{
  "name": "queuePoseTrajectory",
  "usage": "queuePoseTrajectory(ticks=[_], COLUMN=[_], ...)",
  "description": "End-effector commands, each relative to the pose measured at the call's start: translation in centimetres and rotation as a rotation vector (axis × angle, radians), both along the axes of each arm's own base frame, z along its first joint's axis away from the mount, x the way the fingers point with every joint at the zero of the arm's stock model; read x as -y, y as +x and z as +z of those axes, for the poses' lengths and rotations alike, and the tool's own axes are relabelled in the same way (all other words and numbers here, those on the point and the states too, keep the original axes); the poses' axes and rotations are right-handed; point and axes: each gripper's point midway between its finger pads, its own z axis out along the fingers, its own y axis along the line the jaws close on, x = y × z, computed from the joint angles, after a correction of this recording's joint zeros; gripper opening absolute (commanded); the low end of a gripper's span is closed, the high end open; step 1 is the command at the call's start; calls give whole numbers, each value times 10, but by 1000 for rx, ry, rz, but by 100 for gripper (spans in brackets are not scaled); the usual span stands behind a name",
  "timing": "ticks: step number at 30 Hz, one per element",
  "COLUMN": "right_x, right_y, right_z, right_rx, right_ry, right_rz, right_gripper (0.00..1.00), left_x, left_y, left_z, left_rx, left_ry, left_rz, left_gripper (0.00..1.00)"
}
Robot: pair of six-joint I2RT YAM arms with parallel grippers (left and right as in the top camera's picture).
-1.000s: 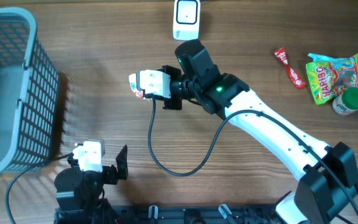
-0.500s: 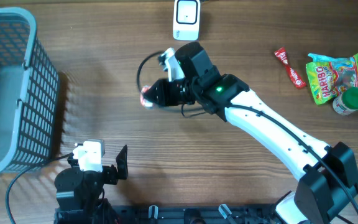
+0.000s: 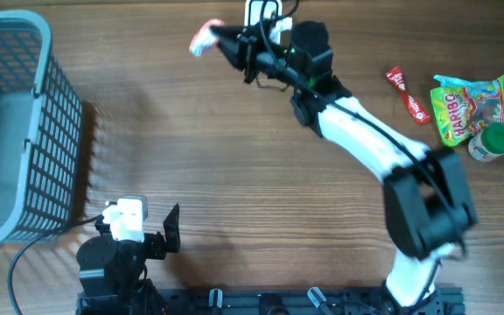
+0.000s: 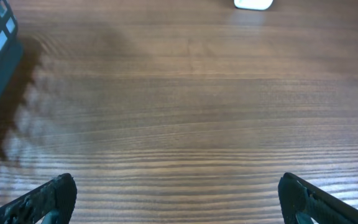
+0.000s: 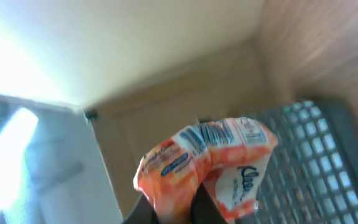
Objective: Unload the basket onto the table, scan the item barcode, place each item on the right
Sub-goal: 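Hold the Kleenex pack under the white scanner with the right gripper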
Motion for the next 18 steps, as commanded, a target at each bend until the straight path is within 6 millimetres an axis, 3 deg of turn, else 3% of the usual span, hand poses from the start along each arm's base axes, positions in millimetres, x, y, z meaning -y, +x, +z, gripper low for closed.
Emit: queuePoseTrajectory(ticks=[1, 4, 9, 13, 18], right_x=[22, 40, 57, 53, 46], right_y=[43, 67, 108, 130, 147], right_z=[-56, -74, -76, -82, -108], right_rx=[-110, -123, -93, -101, -119], right_ry=[65, 61, 73, 71, 65], right_rz=[-7, -34, -77, -81, -82], right_gripper=[4, 4, 4, 4, 4], left_x=[1, 1, 1, 1, 1], left_y=[0, 0, 0, 0, 0], left_z=[-1, -1, -1, -1, -1], left_rx=[5, 5, 5, 5, 5], left_ry=[11, 11, 10, 11, 10], left_rz=[-9, -9, -9, -9, -9], left_gripper=[100, 100, 100, 100, 100])
